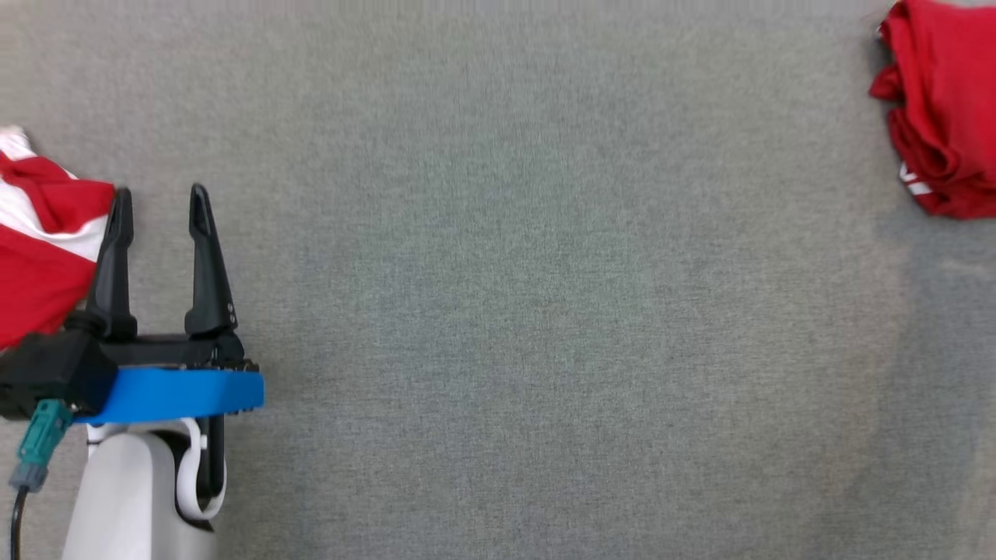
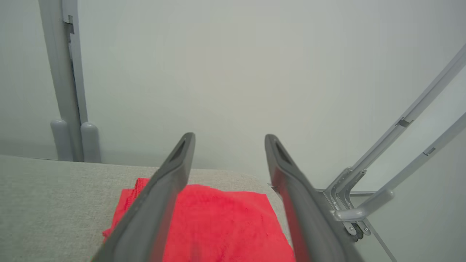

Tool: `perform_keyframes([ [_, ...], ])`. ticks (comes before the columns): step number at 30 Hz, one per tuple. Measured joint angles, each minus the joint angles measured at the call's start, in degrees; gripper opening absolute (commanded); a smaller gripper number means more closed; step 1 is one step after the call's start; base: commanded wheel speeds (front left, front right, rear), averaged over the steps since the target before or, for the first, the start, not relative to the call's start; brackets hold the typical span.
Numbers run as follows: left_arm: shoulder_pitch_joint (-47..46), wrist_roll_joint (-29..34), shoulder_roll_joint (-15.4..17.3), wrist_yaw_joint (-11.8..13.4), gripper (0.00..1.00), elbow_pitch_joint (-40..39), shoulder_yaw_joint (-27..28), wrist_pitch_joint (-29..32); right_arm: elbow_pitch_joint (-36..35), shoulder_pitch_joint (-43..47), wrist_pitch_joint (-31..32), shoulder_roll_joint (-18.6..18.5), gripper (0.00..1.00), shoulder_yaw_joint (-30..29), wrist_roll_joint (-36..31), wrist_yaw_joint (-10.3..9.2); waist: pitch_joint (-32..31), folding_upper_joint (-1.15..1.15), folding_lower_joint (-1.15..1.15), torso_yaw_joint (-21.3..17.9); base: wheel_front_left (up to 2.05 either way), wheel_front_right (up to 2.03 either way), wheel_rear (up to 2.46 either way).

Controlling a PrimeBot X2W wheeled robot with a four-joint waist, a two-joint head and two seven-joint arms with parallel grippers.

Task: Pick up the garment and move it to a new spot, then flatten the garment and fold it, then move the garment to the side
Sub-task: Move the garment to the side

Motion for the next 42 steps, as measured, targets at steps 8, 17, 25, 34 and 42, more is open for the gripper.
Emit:
perform_keyframes([
  [8,5.2,0.7,-0.7,0.0,1.0,1.2,1.7,0.0,-2.4,5.3,-4.8,6.3,1.0,9.8,4.1,0.0,-7.5,0.0,-0.01,0.0,0.0,0.0,0.0],
  [17,10.1,1.4,-1.4,0.0,1.0,2.7,2.8,0.0,-10.1,16.6,-5.9,12.1,1.0,19.6,12.3,0.0,-14.3,0.0,-0.01,0.1,0.0,0.0,0.0],
  [25,12.7,1.8,-1.8,0.0,1.0,3.6,2.8,0.0,-19.1,29.6,-5.7,15.5,1.0,20.9,16.5,0.0,-17.8,0.0,-0.01,0.1,0.0,0.0,0.0],
  [34,14.0,2.3,-1.9,0.0,1.0,4.5,2.1,0.0,-29.1,41.5,-2.2,18.0,1.0,17.8,17.5,-0.01,-19.7,0.0,0.0,-0.5,0.0,0.0,0.0],
  [42,14.5,2.3,-2.1,0.0,1.0,5.3,1.3,0.0,-37.1,48.7,0.6,20.5,1.0,15.7,16.1,-0.01,-20.7,0.0,0.0,-0.3,0.0,0.0,0.0],
])
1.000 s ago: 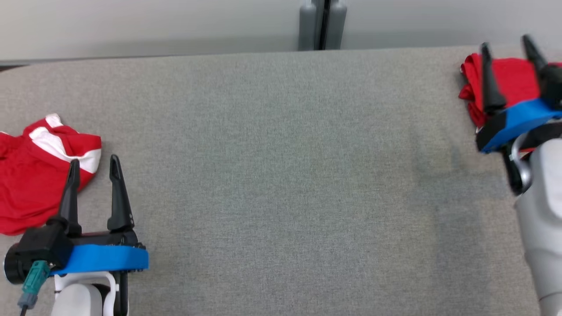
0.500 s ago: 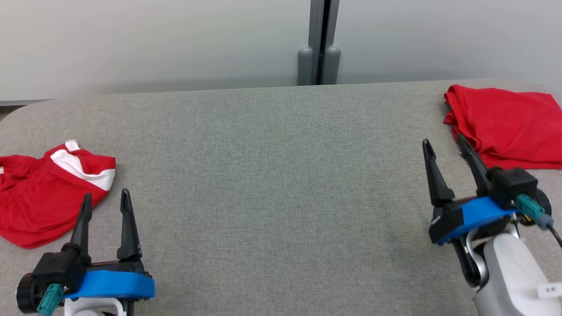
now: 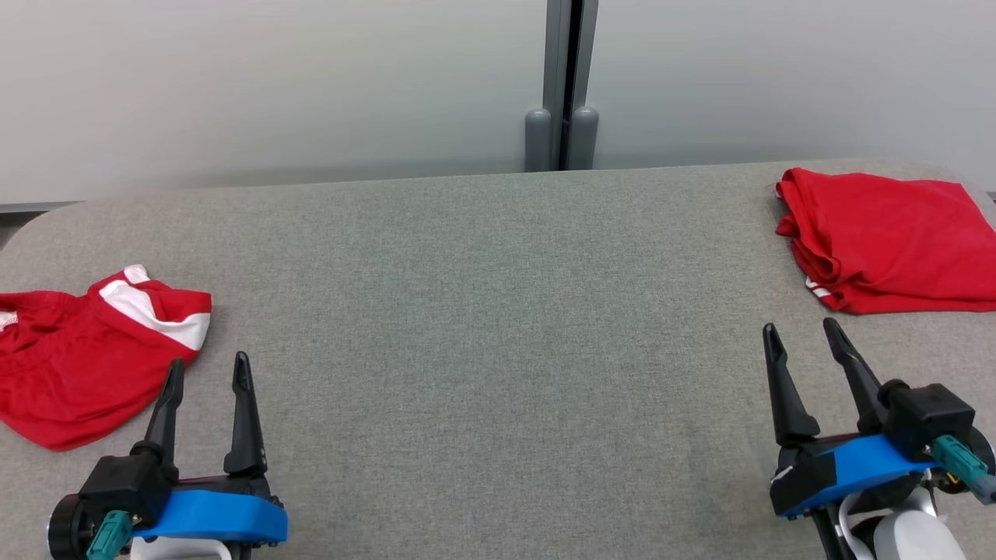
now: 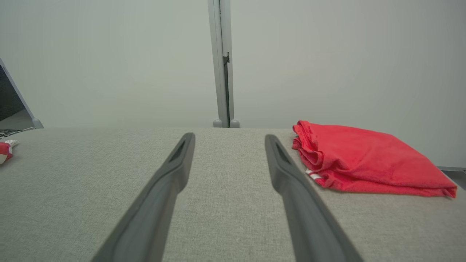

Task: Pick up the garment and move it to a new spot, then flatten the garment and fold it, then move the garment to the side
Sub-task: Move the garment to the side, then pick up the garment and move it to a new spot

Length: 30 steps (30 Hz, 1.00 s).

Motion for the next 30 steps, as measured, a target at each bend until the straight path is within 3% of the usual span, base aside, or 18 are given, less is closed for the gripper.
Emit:
perform_keyframes([
  [10,0.2,0.1,0.2,0.0,1.0,0.4,-0.1,0.0,-6.6,3.9,2.8,0.9,1.0,-0.5,-0.5,0.0,-0.1,0.0,0.01,0.6,0.0,0.0,0.0],
  [30,0.1,-0.1,1.3,0.7,1.0,0.5,0.5,0.0,-6.1,4.8,2.8,1.0,1.0,0.3,1.1,0.0,-0.7,0.0,0.01,4.6,0.0,0.0,0.0],
])
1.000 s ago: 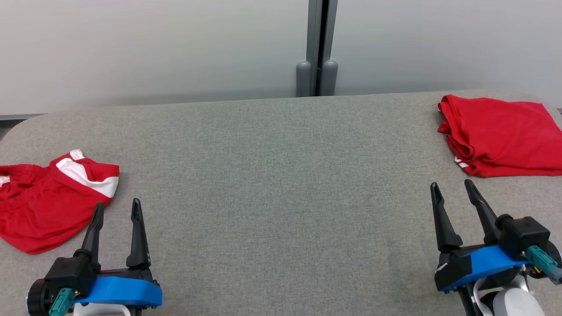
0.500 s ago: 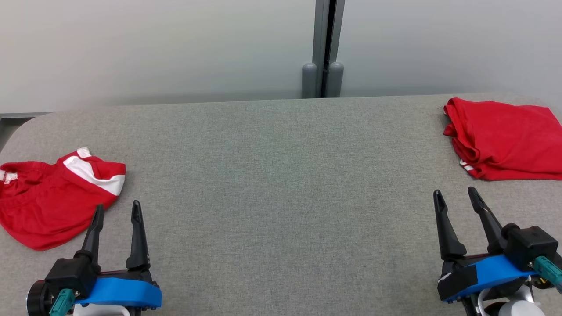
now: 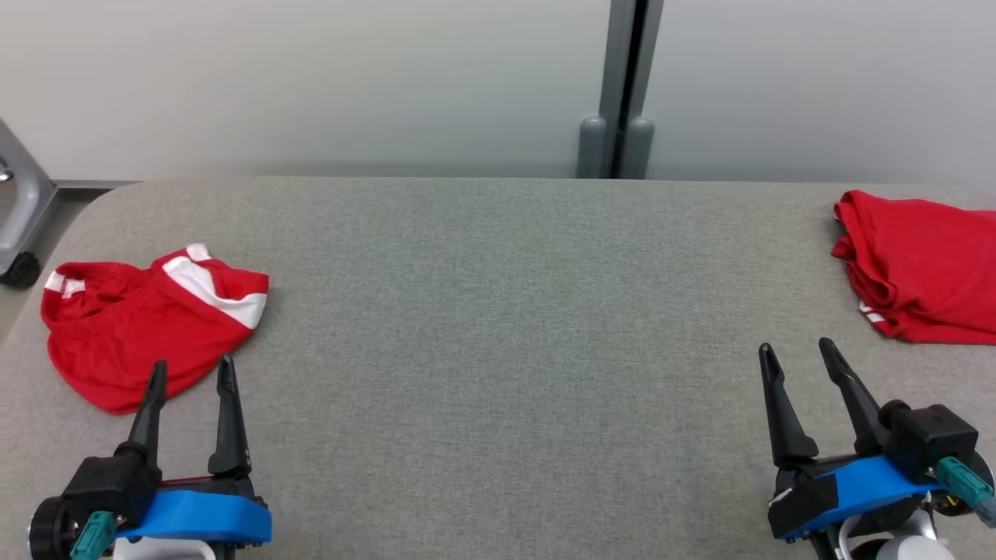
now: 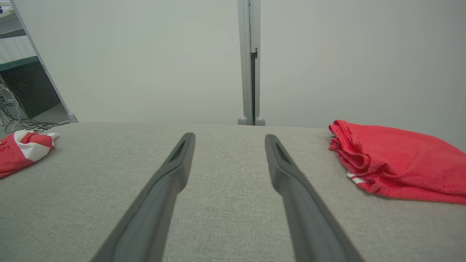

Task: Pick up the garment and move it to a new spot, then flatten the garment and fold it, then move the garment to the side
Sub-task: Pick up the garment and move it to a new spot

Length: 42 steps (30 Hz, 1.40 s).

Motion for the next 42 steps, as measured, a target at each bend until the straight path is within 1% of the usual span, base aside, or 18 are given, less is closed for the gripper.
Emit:
perform_keyframes([
  [9,-0.2,-0.4,0.8,0.9,1.0,-0.8,0.7,0.0,0.7,-0.4,-0.1,0.0,1.0,0.9,0.3,0.0,0.7,0.0,0.0,5.2,0.0,0.0,0.0],
  [19,-0.8,-1.6,1.4,1.7,1.0,-0.4,1.3,0.0,0.9,-1.6,0.0,0.0,1.0,1.8,-0.3,0.0,1.7,0.0,0.0,12.4,0.0,0.0,0.0],
  [25,-0.7,-2.2,1.9,2.1,1.0,-0.3,1.8,0.0,1.4,-1.8,0.2,0.0,1.0,2.1,-0.6,0.0,2.0,0.0,0.0,15.7,0.0,0.0,0.0],
  [29,-0.2,-2.4,2.1,2.4,1.0,-0.5,2.2,0.0,1.7,-1.9,0.3,0.0,1.0,2.5,-0.6,0.0,2.2,0.0,0.0,16.7,0.0,0.0,0.0],
  [33,0.1,-2.6,2.4,2.6,1.0,-0.6,2.6,0.0,1.9,-2.2,0.3,0.0,1.0,2.8,-0.6,0.0,2.1,0.0,0.0,16.8,0.0,0.0,0.0],
  [38,0.1,-2.8,2.4,3.2,1.0,-0.9,2.7,0.0,2.2,-2.3,0.3,0.0,1.0,3.0,-0.6,0.0,2.1,0.0,0.0,16.1,0.0,0.0,0.0],
  [42,-1.6,-3.4,3.2,3.1,1.0,-0.9,3.0,0.0,2.1,-2.4,0.4,0.0,1.0,2.6,-0.8,0.0,2.7,0.0,0.0,15.0,0.0,0.0,0.0],
])
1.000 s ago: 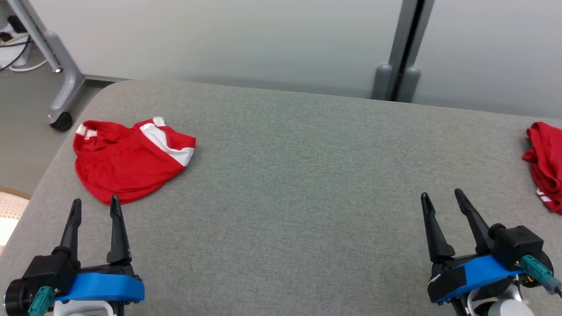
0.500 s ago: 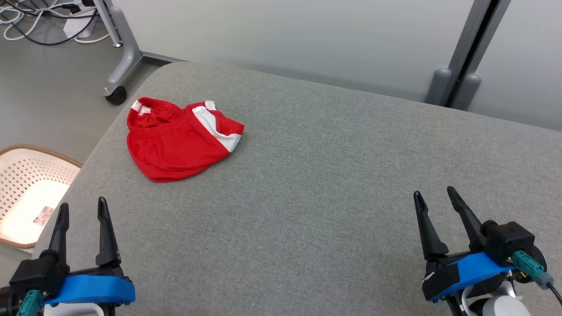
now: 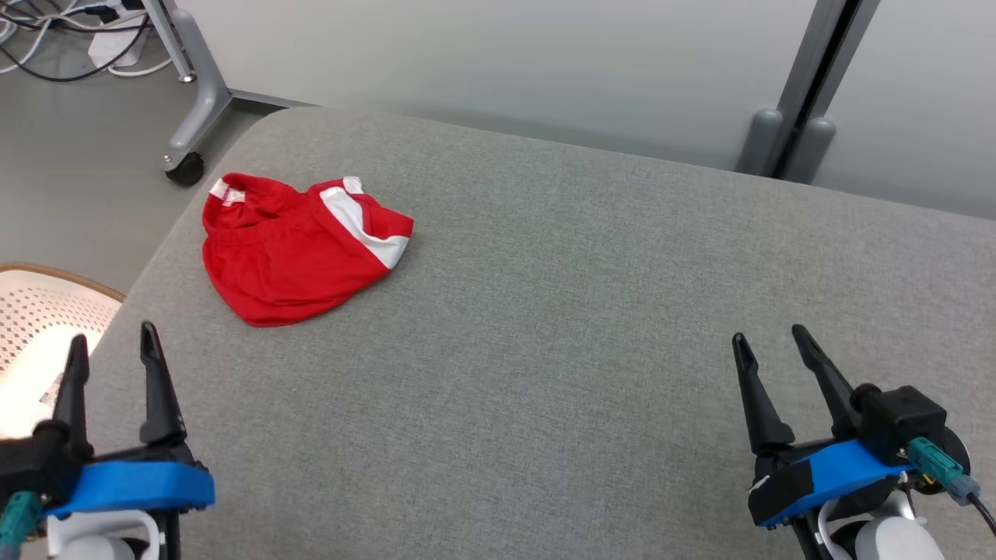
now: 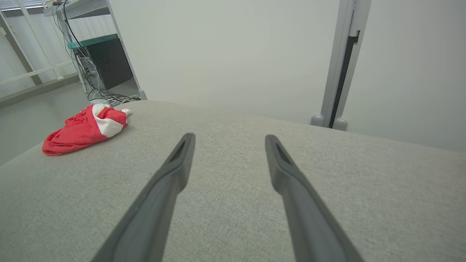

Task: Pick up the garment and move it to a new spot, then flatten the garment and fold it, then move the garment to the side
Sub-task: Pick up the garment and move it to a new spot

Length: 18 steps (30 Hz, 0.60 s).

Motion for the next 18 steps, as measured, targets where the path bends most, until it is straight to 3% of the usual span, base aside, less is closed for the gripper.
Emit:
perform_keyframes([
  [8,-10.4,-2.0,4.2,-1.1,1.0,3.0,1.4,0.4,-2.8,-2.0,1.3,0.0,1.0,-0.9,-2.3,0.0,4.5,0.0,0.0,-3.7,0.0,0.0,0.0],
  [18,-27.1,-4.9,11.9,-2.7,1.0,11.0,2.1,1.3,-9.7,-6.0,3.4,0.0,1.0,-3.7,-7.0,0.0,16.0,0.0,0.02,-10.9,0.0,0.0,0.0],
])
